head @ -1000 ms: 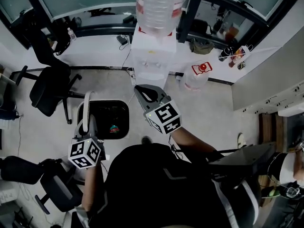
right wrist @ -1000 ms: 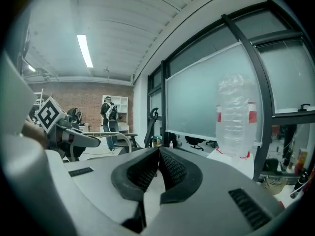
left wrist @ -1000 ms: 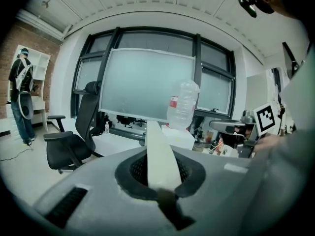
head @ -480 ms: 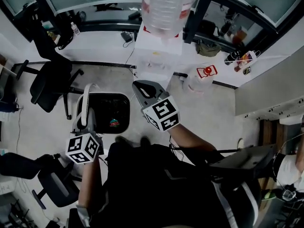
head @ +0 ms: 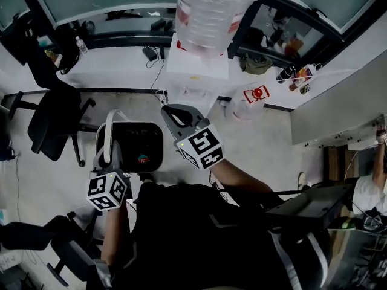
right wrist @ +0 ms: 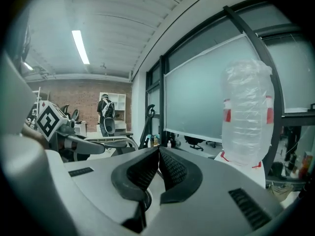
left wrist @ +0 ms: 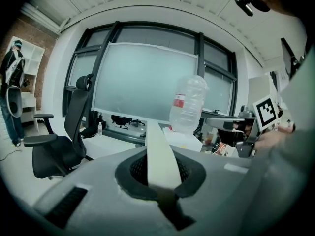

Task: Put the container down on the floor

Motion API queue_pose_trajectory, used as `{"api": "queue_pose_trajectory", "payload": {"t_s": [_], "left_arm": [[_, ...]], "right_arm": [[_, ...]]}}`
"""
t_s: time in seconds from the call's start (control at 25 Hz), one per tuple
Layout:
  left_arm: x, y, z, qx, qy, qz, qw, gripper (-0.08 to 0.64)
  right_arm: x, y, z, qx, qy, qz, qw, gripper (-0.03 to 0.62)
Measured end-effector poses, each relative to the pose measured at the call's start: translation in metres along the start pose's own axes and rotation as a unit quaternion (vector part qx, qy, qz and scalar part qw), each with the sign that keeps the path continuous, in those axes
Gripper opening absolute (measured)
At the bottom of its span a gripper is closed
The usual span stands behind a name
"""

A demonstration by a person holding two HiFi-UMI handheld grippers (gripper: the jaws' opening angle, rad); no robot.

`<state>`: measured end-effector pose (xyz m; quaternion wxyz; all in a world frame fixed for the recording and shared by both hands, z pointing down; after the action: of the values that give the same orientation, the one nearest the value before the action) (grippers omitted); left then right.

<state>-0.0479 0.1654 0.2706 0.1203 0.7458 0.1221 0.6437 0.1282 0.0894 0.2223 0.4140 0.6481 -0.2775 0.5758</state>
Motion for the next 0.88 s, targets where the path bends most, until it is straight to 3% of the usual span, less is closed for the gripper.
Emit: {"api": "queue_pose_trajectory", "payload": {"t_s": [0.36,0.68,0.88], "left_arm": [[-0.018,0.065,-0.045,0.041,0.022,-0.019,0.9987,0.014],[-0.036,0.113,-0.086,0.059,0.025,-0.03,0.9975,0.014],[-0.045,0.141,-0.111,0.068,0.038,-0.035,0.9963,0.014]], "right_arm": [[-0.005,0.073,0.022,0.023,0.013,-0.018,0.999,0.008],[-0.016,0.131,0.043,0.035,0.014,-0.022,0.999,0.008],[-0.018,0.166,0.055,0.047,0.04,-0.014,0.998,0.008]]}}
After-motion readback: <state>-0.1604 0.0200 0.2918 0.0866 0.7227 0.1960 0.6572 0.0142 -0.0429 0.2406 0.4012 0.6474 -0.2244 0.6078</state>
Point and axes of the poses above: the fingertips, and each gripper's own axes: y forward along the fingers, z to its right, x out of its underside, the point moved 2 cm from there along -y, backward along the fingers, and after that the axes turned 11 degrees about -x, right-handed, at the moved point
